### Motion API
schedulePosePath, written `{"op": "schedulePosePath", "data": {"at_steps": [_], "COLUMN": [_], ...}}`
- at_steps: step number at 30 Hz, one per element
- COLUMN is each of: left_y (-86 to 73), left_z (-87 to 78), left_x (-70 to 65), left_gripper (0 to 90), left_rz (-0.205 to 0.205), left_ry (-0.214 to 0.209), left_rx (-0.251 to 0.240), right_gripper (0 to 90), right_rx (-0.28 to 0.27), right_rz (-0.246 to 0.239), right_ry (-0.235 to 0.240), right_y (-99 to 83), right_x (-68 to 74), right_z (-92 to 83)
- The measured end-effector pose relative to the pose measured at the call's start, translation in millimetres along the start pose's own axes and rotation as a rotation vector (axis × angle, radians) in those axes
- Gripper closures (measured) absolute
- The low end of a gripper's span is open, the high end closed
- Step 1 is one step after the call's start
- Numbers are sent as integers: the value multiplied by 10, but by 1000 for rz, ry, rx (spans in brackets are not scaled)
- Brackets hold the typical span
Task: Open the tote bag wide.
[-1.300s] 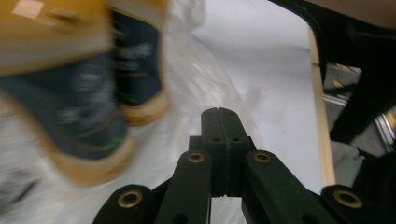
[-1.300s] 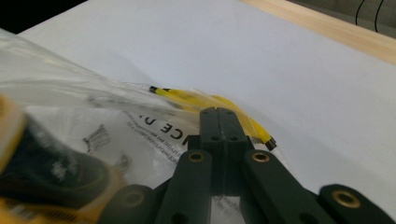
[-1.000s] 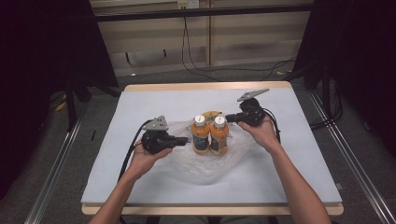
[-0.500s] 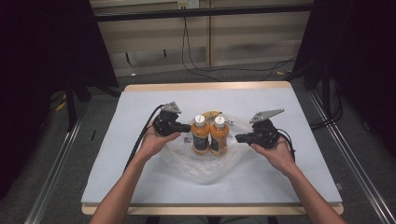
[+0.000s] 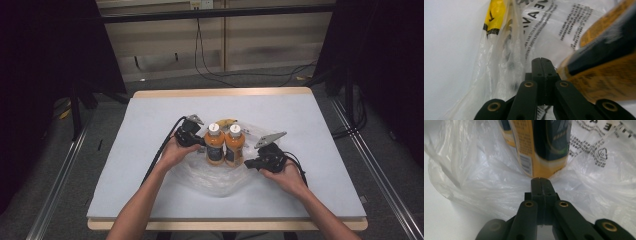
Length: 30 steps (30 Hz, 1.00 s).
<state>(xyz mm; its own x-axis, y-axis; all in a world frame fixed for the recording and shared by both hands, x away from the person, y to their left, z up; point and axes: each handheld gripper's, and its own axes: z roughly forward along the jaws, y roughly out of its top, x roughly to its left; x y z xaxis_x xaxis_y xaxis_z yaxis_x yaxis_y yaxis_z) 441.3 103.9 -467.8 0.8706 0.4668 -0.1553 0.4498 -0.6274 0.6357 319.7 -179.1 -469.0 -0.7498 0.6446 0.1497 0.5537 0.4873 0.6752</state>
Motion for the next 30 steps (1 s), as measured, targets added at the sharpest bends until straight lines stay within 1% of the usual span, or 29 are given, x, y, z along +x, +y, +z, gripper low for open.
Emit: {"op": "schedulePosePath", "data": {"at_steps": [1,2,3,4,5,6,7,8,9,10,12,14,15,17,23,24,25,26,28,30], "left_y": [-9,-17,-21,-20,-19,-19,-18,-17,-17,-15,-15,-19,-21,-21,-23,-23,-19,-17,-14,-24], "left_z": [25,57,61,67,67,76,76,72,71,73,67,71,73,73,66,66,64,62,62,55], "left_x": [18,27,44,57,67,74,83,89,94,93,112,130,143,169,165,152,143,137,130,142], "left_gripper": [900,900,900,900,900,900,900,900,900,900,900,900,900,900,900,900,900,900,900,900], "left_rz": [-4,-4,-3,-17,-23,-31,-34,-35,-36,-44,-36,-44,-50,-68,-65,-53,-45,-44,-45,-53], "left_ry": [6,17,12,16,21,22,21,25,23,26,27,30,31,25,37,43,48,52,56,50], "left_rx": [11,17,21,13,13,1,2,6,5,3,10,-2,-7,-11,-8,-7,-3,0,3,3], "right_gripper": [900,900,900,900,900,900,900,900,900,900,900,900,900,900,900,900,900,900,900,900], "right_rx": [7,10,17,32,35,37,44,43,49,42,43,46,45,45,51,51,50,56,64,70], "right_rz": [-1,-3,-4,-3,-8,-16,-11,-20,-15,-15,-11,-17,-10,-13,-26,-19,-20,-17,-35,-31], "right_ry": [5,-1,-1,-12,-6,-13,-14,-15,-14,-5,1,1,8,6,1,-1,6,5,-7,-11], "right_y": [-14,-26,-37,-42,-50,-57,-62,-68,-77,-93,-122,-155,-171,-192,-213,-223,-234,-242,-254,-265], "right_x": [-4,-4,-6,2,5,9,22,23,30,26,32,37,42,44,65,73,74,88,108,123], "right_z": [9,23,31,35,43,47,39,33,21,16,-11,-43,-56,-76,-102,-111,-121,-132,-155,-170]}}
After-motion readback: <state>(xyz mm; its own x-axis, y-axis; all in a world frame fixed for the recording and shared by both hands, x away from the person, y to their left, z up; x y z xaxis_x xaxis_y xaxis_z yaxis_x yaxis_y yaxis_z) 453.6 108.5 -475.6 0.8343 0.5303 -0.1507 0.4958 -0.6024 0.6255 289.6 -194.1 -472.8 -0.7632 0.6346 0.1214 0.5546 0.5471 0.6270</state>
